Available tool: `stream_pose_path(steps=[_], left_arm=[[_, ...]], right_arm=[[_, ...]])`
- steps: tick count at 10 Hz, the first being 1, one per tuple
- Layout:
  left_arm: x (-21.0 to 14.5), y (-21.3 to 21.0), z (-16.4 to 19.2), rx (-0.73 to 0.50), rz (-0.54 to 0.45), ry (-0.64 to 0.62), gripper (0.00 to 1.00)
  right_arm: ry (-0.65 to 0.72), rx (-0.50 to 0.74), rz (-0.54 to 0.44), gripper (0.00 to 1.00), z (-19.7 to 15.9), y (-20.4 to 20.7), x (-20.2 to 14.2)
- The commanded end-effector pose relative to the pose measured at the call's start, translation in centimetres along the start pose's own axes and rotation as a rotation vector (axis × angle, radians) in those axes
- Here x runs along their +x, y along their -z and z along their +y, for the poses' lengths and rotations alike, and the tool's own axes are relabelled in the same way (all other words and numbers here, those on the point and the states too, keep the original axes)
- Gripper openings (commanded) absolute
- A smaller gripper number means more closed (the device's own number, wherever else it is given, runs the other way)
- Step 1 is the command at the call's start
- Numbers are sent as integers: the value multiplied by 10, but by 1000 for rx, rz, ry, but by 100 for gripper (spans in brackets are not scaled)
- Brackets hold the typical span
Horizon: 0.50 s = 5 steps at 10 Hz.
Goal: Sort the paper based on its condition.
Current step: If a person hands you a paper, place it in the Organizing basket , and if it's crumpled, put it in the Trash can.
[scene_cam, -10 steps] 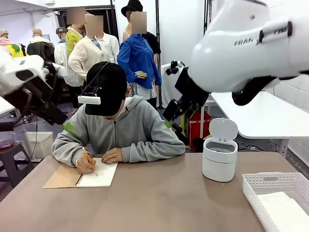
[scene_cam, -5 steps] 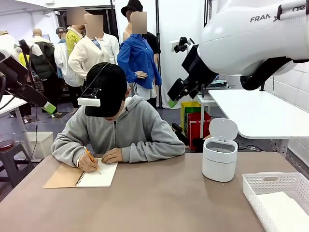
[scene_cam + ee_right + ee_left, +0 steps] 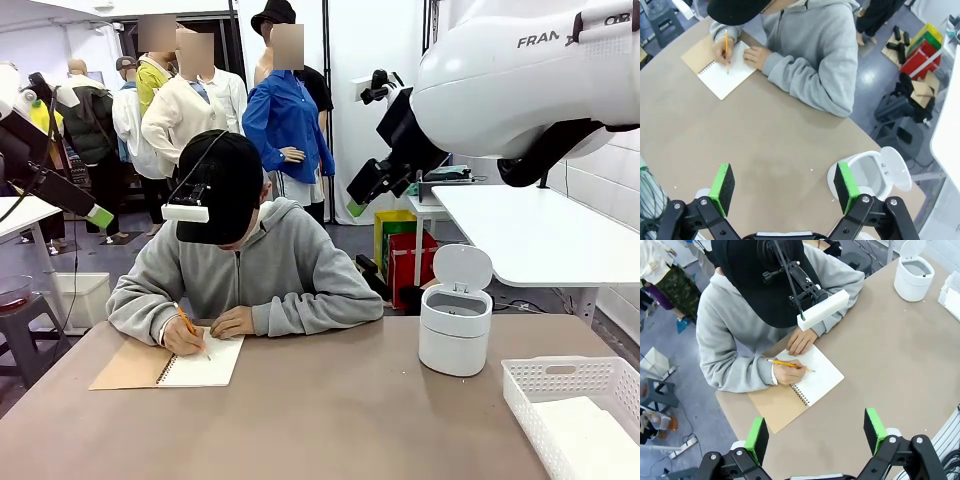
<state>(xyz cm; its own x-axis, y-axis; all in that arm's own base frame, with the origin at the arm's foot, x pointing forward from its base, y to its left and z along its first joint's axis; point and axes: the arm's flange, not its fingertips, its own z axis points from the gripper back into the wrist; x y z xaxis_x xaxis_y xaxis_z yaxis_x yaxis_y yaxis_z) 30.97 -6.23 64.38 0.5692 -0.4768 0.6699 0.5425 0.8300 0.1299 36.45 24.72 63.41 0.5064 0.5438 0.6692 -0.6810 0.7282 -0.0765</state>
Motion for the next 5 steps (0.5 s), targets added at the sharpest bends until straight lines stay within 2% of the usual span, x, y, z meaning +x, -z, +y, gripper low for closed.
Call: stream_pose_path(steps=[1, 5], left_arm=[[2, -1, 1, -5, 7, -2, 100], [2, -1, 1, -5, 7, -2, 100]], right_arm=[[10, 2, 4, 100, 0, -1, 0], [10, 2, 4, 100, 0, -1, 0]])
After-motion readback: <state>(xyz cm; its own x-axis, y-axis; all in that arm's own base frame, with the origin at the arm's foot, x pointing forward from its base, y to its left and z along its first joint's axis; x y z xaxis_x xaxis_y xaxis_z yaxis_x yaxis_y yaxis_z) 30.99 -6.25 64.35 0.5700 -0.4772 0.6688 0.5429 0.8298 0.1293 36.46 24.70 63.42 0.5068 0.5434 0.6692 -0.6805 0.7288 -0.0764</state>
